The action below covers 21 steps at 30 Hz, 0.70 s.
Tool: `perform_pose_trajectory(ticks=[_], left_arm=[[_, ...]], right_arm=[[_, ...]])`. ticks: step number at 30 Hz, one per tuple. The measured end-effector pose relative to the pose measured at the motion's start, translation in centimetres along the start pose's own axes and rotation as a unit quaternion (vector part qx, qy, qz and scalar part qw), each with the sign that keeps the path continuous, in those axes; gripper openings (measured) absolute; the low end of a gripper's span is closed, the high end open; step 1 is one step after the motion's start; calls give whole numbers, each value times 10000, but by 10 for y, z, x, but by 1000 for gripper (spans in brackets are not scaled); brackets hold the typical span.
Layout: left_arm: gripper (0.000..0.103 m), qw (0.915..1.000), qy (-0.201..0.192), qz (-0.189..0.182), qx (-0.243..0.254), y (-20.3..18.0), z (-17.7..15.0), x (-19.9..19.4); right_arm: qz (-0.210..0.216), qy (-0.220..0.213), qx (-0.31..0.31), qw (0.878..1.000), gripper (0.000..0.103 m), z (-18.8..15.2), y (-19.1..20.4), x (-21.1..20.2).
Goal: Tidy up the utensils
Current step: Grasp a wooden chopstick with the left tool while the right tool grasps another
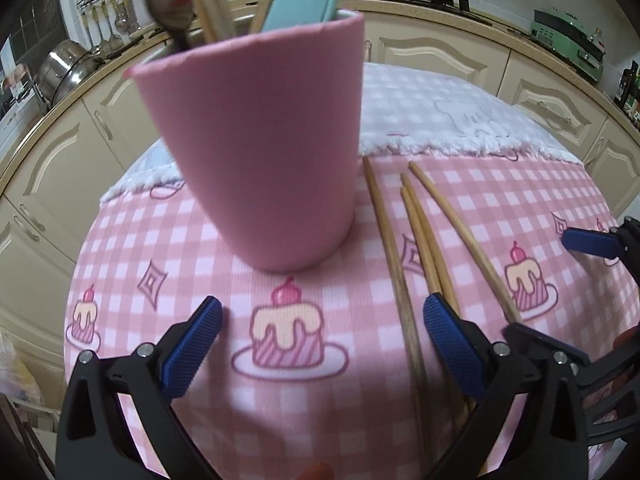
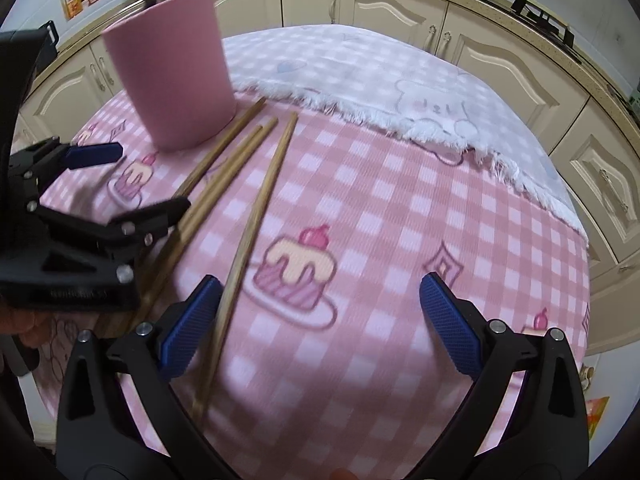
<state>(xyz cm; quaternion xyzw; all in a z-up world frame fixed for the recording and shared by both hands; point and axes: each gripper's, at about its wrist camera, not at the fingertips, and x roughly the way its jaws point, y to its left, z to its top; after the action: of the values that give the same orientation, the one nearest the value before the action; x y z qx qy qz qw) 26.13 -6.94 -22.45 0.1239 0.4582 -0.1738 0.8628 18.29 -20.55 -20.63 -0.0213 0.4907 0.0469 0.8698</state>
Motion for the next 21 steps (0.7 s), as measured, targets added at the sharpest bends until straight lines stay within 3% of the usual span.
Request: perform_pose_trajectory(ticks=[2,6,9,12,14,16,19,21], left_arm=[[98,10000,9,65,-75,2,5,4],[88,9997,10,-41,-238,9,14,10],[74,9997,-18,-29,-231,4,18,10],[57,9998,-62,-106,-145,0,22,9],[34,9998,-79,-162,-79,-4,21,6],[20,9997,-77,-225,-35,-3,17,0],[21,9996,-71,-271,-40,-2,13,-3],[27,9995,-58,-294,-2,-1,12,-2]], right_arm=[[-18,-27,-33,10000,94,7,0,4],[40,-136,-204,9997,69,17,5,5],[93,-168,-312,9993,51,26,9,8],[161,-206,-403,9988,36,33,12,13],[202,-207,-466,9985,30,35,14,13],[263,-166,-540,9981,20,33,16,11],[316,-96,-431,9985,18,28,13,7],[297,-59,-401,9987,18,29,13,6]])
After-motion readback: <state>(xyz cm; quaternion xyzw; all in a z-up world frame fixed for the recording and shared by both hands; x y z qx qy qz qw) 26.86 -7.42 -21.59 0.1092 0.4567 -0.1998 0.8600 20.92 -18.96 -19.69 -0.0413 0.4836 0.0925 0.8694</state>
